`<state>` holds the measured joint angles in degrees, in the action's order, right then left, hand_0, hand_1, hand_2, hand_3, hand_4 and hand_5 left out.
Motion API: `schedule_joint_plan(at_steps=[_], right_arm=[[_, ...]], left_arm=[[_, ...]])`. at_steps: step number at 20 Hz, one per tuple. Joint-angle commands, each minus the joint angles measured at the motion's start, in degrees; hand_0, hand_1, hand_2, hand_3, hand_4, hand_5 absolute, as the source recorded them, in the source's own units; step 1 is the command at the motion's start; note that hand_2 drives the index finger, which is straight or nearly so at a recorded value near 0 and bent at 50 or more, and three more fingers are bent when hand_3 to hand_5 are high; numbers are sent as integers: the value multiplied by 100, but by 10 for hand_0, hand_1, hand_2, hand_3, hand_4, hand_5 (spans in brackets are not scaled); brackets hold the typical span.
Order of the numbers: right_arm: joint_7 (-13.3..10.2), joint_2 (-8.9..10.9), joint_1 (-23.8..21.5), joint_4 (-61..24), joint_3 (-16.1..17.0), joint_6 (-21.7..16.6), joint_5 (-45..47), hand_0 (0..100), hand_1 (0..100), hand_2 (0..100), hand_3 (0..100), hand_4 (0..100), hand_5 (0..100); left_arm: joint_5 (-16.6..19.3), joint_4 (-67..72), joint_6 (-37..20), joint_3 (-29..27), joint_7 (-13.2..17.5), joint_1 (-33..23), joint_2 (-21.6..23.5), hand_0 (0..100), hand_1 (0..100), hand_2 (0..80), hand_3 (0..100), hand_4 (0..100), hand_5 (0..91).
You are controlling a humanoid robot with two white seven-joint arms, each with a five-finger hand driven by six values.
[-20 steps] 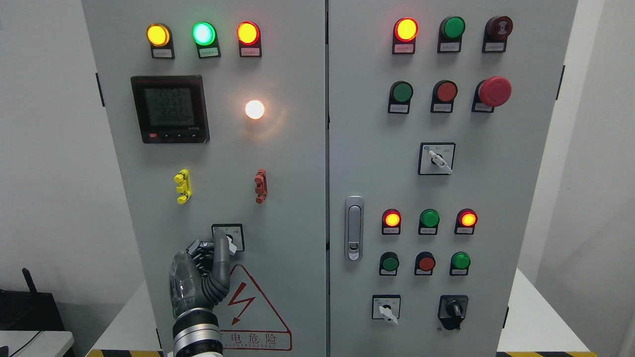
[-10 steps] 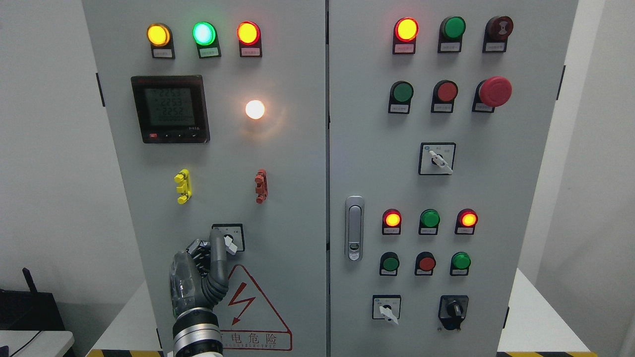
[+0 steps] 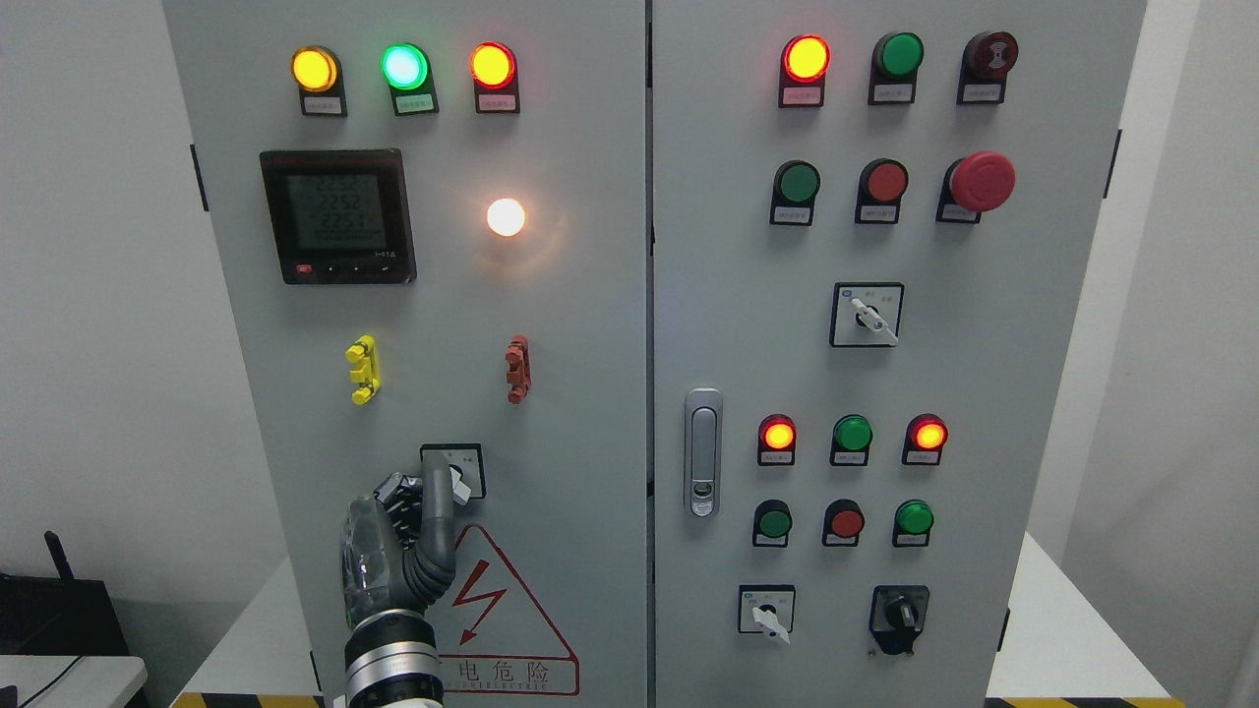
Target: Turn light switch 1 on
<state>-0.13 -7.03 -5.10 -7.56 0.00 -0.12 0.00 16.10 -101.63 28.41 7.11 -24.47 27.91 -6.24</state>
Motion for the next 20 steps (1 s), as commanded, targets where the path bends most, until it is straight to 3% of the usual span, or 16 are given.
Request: schedule_joint_plan(at_steps=[1,20], right_arm=[[4,0,0,0,-114,3,149,120,389,0,0,0,0],[4,0,0,0,-114,3,149,120,389,0,0,0,0]], left_arm=[[-1,-32,-10,1,3,-40,-9,383,159,645,934,910,788],[43,-567,-63,18,3,-506,53,326,184,654,937,911,786]])
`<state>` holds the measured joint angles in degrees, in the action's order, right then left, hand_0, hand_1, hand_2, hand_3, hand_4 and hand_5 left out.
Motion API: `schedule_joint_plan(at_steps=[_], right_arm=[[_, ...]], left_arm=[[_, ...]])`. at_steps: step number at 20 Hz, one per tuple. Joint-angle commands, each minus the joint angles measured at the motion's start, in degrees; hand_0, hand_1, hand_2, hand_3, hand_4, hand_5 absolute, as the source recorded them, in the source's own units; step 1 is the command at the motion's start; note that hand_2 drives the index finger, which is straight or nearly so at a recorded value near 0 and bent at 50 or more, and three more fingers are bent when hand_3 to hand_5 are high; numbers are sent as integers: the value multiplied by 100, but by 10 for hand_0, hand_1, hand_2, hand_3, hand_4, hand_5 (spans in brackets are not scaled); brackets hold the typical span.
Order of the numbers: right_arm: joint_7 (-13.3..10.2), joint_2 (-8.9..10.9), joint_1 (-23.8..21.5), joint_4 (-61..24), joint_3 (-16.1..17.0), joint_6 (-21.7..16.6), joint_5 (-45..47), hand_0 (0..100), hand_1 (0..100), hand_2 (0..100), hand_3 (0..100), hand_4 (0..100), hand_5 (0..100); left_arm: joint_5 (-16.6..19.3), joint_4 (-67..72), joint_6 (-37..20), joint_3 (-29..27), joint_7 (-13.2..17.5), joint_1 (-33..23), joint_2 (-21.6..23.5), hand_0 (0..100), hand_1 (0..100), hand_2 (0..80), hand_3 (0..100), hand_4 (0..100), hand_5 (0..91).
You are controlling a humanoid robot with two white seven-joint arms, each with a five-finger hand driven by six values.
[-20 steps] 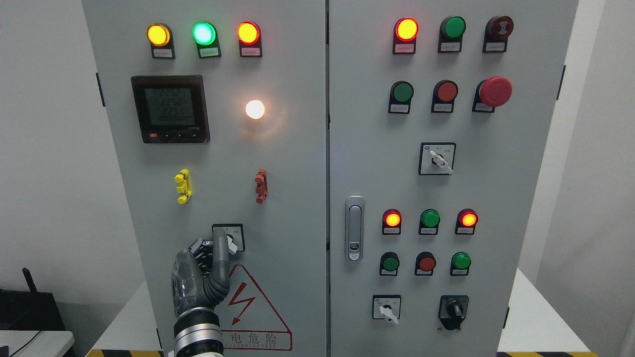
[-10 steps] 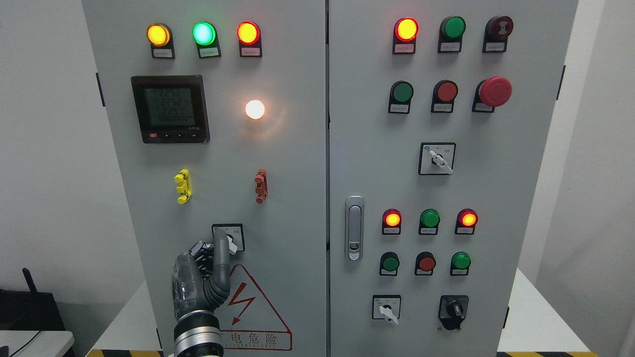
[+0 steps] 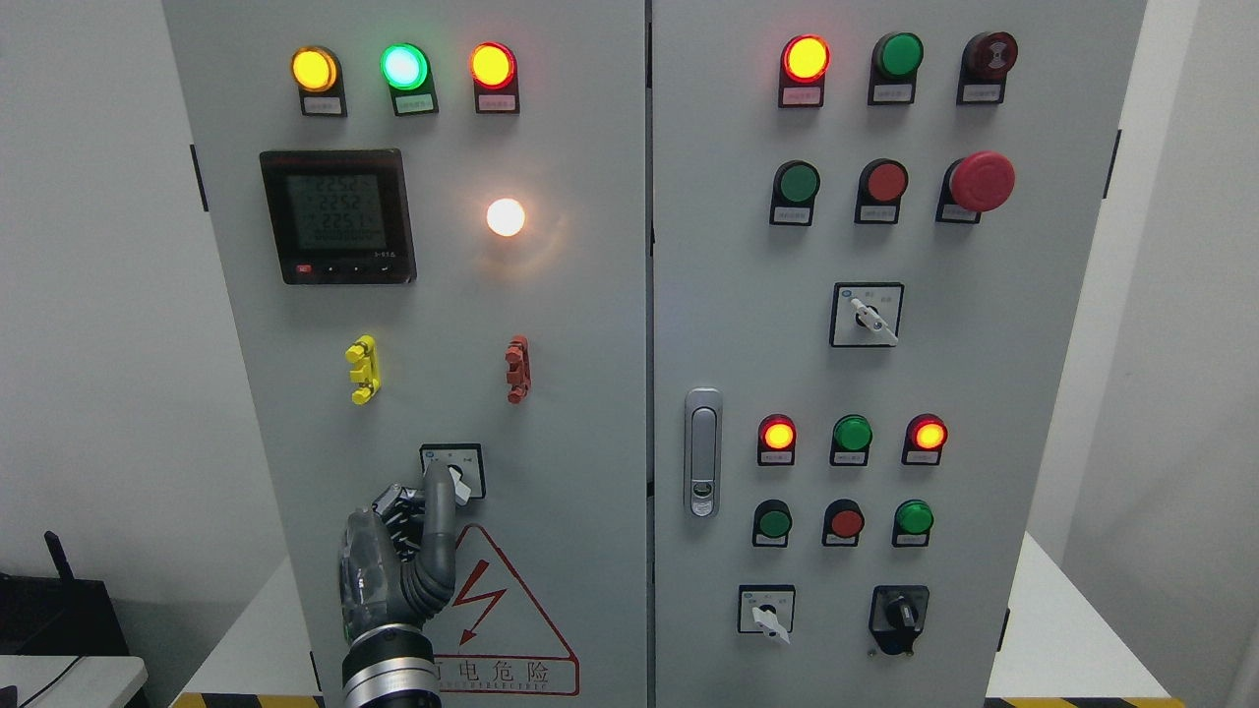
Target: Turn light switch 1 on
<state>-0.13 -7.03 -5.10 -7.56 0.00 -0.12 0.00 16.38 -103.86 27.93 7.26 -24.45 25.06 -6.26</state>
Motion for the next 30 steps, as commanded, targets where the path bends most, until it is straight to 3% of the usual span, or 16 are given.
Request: schedule_joint_plan(at_steps=[1,9,13,16,20,23,24,27,30], right_arm=[[4,0,0,0,-114,3,149,120,389,0,0,0,0],[4,0,0,0,-114,3,149,120,389,0,0,0,0],[4,0,0,0,-114,3,149,120,389,0,0,0,0],[4,0,0,0,-114,3,149,120,389,0,0,0,0],[4,0,0,0,-114,3,149,120,389,0,0,0,0],[4,0,0,0,-114,3,149,120,389,0,0,0,0],[4,0,0,0,-114,3,149,120,389,0,0,0,0],[4,0,0,0,-114,3,149,120,389,0,0,0,0],[4,0,0,0,-114,3,149,120,389,0,0,0,0]], left_arm=[[15,-380,-68,3,2,-273,64,323,185,656,938,913,786],[23,-468,-1051,-453,186,-905,81,303,232,682,963,927,797],[23,-451,-2008,-1094,827,-1581,90,298,239,691,973,932,797],[23,-424,-2703,-1682,1214,-2328,152,286,233,686,976,937,748],[-38,-5,-3634,-2894,1785,-3383,274,219,206,561,867,869,534],[-47,943,-4530,-3993,2084,-3736,292,180,153,511,760,774,417],[-47,1251,-4733,-4327,2268,-3798,292,165,141,466,690,702,344],[-99,2165,-4972,-5066,2787,-3982,319,137,107,341,525,569,246],[-301,3298,-4990,-5454,2928,-4088,362,125,92,282,418,495,223]])
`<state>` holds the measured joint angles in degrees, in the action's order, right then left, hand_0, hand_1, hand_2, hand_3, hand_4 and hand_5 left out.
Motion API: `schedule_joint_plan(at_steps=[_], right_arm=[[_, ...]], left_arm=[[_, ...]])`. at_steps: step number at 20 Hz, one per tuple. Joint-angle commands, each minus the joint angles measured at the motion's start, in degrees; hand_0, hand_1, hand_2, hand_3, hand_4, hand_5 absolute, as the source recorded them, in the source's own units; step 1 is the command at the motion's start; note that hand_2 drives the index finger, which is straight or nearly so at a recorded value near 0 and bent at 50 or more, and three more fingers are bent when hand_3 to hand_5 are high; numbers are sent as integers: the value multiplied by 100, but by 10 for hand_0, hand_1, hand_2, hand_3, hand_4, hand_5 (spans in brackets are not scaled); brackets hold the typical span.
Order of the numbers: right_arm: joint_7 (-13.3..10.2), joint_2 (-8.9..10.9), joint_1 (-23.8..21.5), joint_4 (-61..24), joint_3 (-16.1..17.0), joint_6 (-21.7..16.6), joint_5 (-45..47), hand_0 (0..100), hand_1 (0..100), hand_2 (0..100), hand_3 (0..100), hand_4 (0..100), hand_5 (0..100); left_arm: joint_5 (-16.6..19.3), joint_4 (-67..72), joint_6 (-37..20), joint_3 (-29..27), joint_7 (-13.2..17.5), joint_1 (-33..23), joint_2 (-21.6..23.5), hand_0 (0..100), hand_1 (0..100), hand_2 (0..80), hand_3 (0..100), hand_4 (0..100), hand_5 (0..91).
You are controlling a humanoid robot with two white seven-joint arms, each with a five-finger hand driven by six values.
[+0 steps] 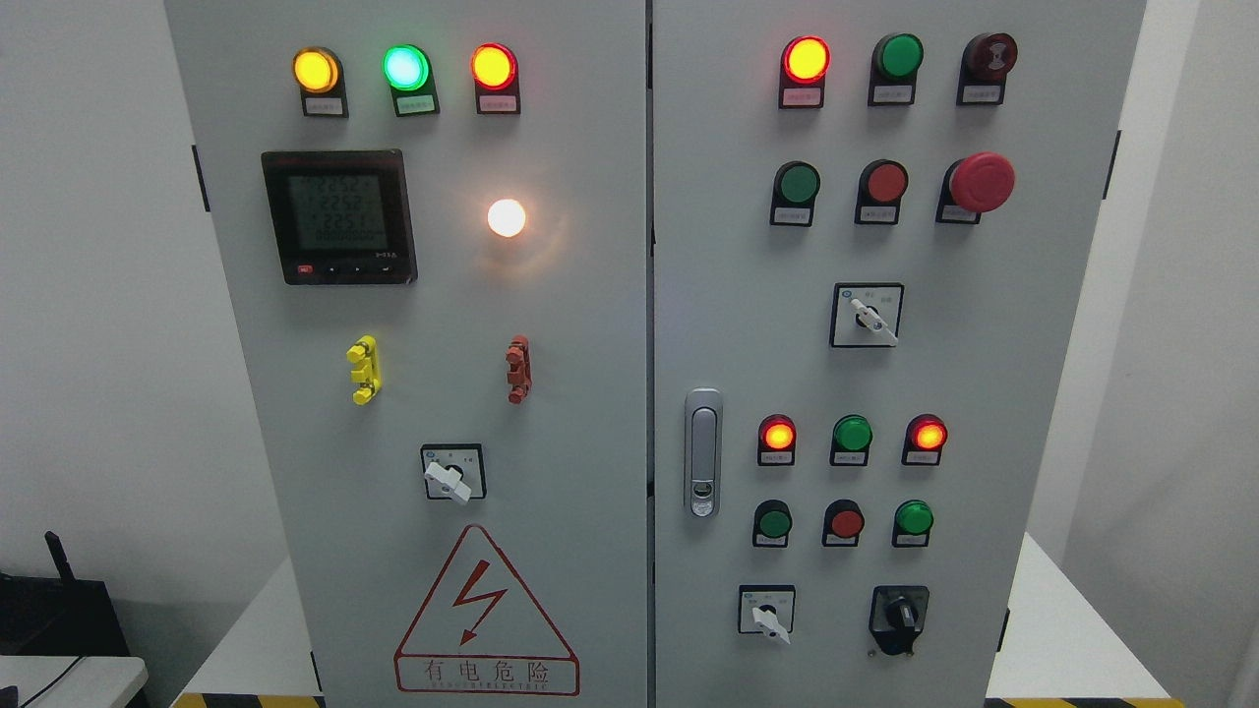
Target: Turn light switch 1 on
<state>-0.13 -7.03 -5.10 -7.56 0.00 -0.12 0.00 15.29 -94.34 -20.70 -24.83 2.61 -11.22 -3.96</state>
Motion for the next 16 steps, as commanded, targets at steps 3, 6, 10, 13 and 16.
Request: schedule_joint_plan(at_steps=[3,6,10,13,16], right_arm=[[4,0,0,0,-114,3,149,120,389,0,0,0,0],[4,0,0,0,-114,3,149,120,389,0,0,0,0],[4,0,0,0,-114,3,149,120,389,0,0,0,0],[4,0,0,0,-114,3,149,120,389,0,0,0,0],[4,0,0,0,-114,3,149,120,389,0,0,0,0]], left_arm=[[-228,3384,-101,-2517,564,-556,202,125,93,217,300,405,182],[-219,4359,-75,-2535,680,-723,299,138,91,126,169,282,126],[-175,5765,-22,-2387,697,-759,457,177,85,54,98,226,83],[-184,6776,197,-1668,697,-741,554,219,77,0,63,213,56],[-193,7454,688,-745,724,-688,668,252,59,0,0,141,0]])
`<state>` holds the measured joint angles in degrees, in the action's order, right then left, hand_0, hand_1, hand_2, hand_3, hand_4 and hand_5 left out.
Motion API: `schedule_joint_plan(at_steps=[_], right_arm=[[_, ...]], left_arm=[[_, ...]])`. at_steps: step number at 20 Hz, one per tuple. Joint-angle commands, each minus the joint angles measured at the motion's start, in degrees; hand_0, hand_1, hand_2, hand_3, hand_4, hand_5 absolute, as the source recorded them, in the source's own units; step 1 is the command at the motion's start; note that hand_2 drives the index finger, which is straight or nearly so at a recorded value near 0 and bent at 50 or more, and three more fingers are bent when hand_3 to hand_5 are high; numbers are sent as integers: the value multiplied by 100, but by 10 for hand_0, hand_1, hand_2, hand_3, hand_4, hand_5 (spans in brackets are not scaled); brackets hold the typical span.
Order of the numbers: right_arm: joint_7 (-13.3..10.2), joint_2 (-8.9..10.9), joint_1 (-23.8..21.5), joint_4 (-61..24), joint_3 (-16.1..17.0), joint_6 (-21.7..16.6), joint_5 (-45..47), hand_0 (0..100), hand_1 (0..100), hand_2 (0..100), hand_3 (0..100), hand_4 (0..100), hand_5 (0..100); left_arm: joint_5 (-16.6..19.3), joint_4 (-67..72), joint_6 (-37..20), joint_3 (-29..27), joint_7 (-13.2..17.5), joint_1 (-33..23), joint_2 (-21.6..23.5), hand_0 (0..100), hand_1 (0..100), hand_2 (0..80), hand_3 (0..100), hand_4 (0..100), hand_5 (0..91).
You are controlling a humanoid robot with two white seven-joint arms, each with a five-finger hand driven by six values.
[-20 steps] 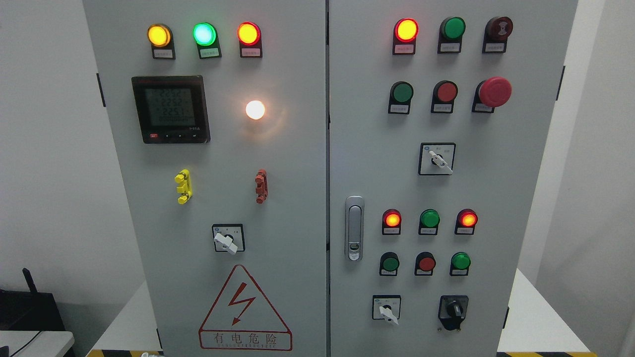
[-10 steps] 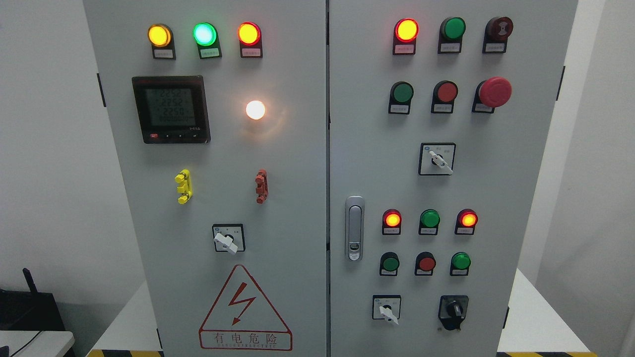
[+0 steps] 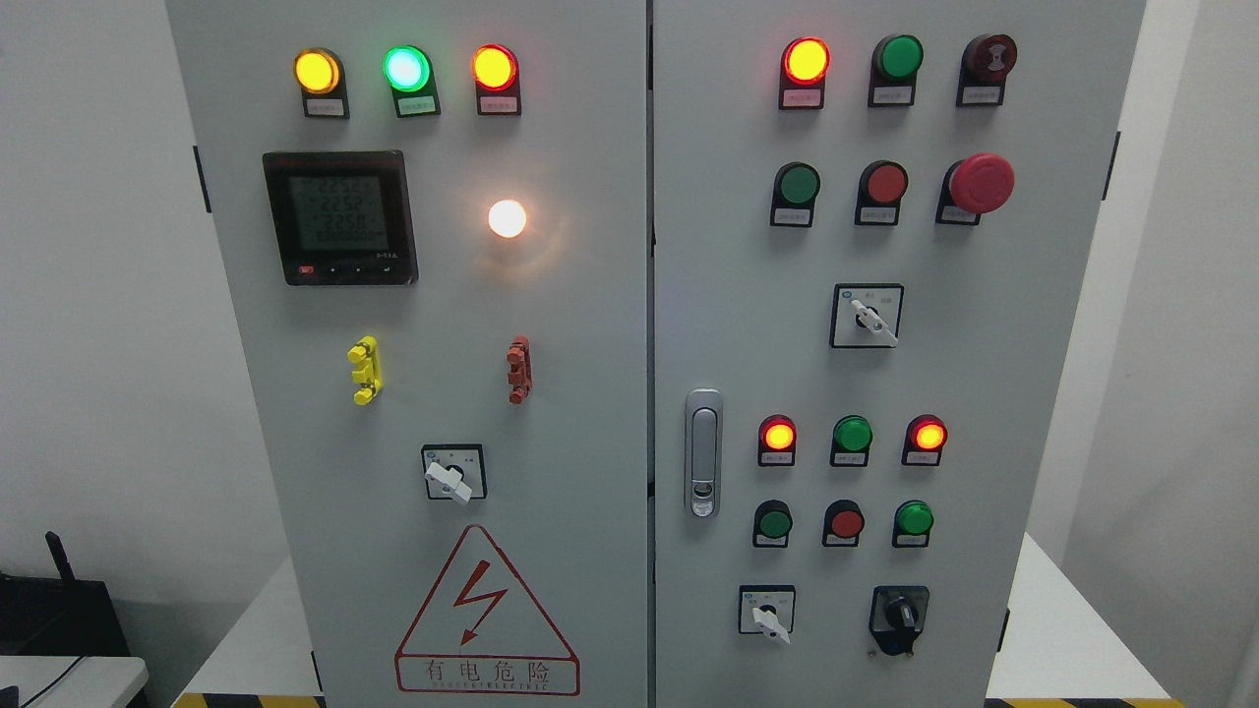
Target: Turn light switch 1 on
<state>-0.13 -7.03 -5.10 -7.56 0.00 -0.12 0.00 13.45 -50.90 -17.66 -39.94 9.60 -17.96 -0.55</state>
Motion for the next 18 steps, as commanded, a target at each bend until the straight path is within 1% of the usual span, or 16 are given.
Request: schedule_joint_plan(at_steps=[1,2,3,6,9,11,13,16,18], right_arm=[[4,0,0,0,-114,3,149,120,389,0,0,0,0],[4,0,0,0,-114,3,149,120,389,0,0,0,0],[4,0,0,0,-114,3,149,120,389,0,0,0,0],[4,0,0,0,-114,3,149,120,389,0,0,0,0],[4,0,0,0,-114,3,149,120,389,0,0,0,0],[4,0,0,0,-114,3,149,120,389,0,0,0,0],[4,0,0,0,-114,3,149,120,389,0,0,0,0],[4,0,0,0,-114,3,149,120,389,0,0,0,0],[4,0,0,0,-114,3,149,120,389,0,0,0,0]], left_arm=[[-9,3243,560,1090,68,38,328,262,57,0,0,102,0],[-18,3366,701,1407,86,91,319,269,64,0,0,79,0],[-18,3515,816,1706,86,144,319,271,64,0,0,78,0],[-9,3955,1009,2550,51,424,275,276,101,0,0,21,0],[-9,4149,1378,3166,33,653,214,284,107,0,0,0,0],[0,4150,1555,3369,-28,741,117,290,101,0,0,0,0],[0,4158,1634,3414,-168,812,64,295,94,0,0,0,0],[0,4158,1730,3414,-195,882,-59,299,80,0,0,0,0],[-18,4159,1731,3397,-187,882,-59,303,73,0,0,0,0]])
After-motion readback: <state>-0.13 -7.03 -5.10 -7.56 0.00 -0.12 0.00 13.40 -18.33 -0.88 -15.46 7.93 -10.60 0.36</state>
